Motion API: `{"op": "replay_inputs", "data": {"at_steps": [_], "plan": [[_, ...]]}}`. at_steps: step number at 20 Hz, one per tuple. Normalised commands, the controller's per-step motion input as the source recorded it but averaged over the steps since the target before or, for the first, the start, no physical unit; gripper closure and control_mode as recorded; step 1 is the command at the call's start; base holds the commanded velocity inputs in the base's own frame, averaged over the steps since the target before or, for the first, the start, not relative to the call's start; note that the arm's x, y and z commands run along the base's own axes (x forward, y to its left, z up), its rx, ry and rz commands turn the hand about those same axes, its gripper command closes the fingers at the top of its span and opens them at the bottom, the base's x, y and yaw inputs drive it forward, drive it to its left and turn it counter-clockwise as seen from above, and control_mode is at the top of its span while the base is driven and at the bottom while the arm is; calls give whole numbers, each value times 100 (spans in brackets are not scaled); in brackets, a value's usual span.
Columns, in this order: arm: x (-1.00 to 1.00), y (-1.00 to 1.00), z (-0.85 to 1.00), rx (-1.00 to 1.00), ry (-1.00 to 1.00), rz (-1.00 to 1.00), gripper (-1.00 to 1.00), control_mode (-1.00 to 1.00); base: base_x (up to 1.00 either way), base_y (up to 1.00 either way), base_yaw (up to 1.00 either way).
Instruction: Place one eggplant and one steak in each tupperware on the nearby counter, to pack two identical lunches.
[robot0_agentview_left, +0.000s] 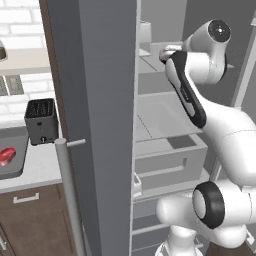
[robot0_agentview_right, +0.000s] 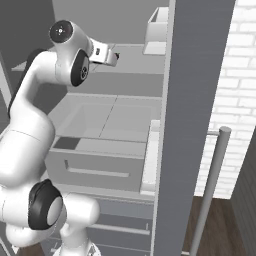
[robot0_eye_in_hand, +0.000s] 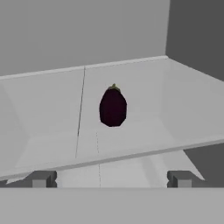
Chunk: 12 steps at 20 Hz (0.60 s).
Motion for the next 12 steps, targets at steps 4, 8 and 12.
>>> {"op": "replay_inputs", "data": {"at_steps": [4, 8, 12], "plan": [[16, 0, -8, 0, 0, 0, -100, -100, 0, 0, 0], [43, 0, -22, 0, 0, 0, -100, -100, 0, 0, 0], [27, 0, -2, 0, 0, 0, -100, -100, 0, 0, 0]]}}
